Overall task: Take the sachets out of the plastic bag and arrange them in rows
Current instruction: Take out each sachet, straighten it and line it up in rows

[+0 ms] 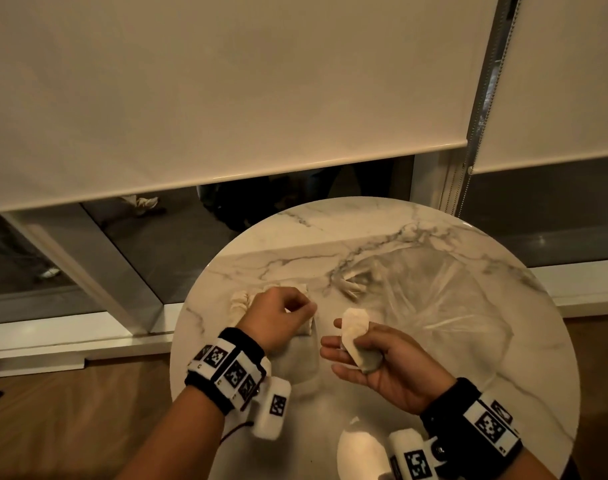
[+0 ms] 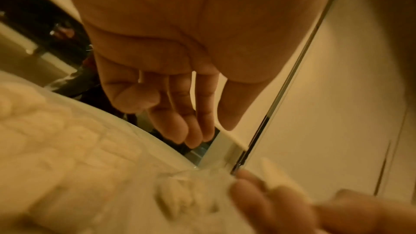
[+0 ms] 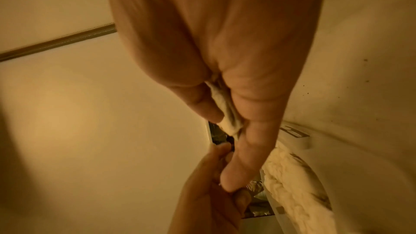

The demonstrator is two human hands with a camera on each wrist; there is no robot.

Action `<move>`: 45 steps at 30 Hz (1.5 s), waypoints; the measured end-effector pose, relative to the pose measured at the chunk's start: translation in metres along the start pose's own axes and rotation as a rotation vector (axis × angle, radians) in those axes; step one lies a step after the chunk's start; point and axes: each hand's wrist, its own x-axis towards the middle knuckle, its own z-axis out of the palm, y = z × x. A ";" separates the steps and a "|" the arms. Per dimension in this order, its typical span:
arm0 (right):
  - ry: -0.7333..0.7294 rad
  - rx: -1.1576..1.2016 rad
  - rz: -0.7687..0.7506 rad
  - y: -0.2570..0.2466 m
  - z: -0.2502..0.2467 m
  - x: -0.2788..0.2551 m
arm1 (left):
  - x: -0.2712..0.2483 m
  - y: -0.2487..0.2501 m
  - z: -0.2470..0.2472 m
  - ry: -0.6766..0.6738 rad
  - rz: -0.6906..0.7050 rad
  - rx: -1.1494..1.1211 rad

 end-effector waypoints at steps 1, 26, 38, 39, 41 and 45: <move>-0.015 -0.039 0.014 0.001 0.002 -0.002 | -0.006 0.004 0.004 -0.035 0.013 -0.080; 0.141 -0.440 -0.071 0.011 -0.008 0.004 | 0.001 -0.039 -0.027 -0.068 -0.199 0.064; 0.156 -0.429 -0.063 0.008 -0.012 0.004 | 0.033 -0.075 -0.011 -0.198 -0.382 0.391; 0.157 -0.417 -0.063 0.008 -0.013 0.004 | 0.034 -0.076 -0.010 -0.194 -0.382 0.407; 0.159 -0.391 -0.064 0.008 -0.013 0.004 | 0.036 -0.075 -0.010 -0.187 -0.381 0.434; 0.169 -0.349 -0.086 0.006 -0.013 0.004 | 0.043 -0.073 -0.012 -0.193 -0.378 0.460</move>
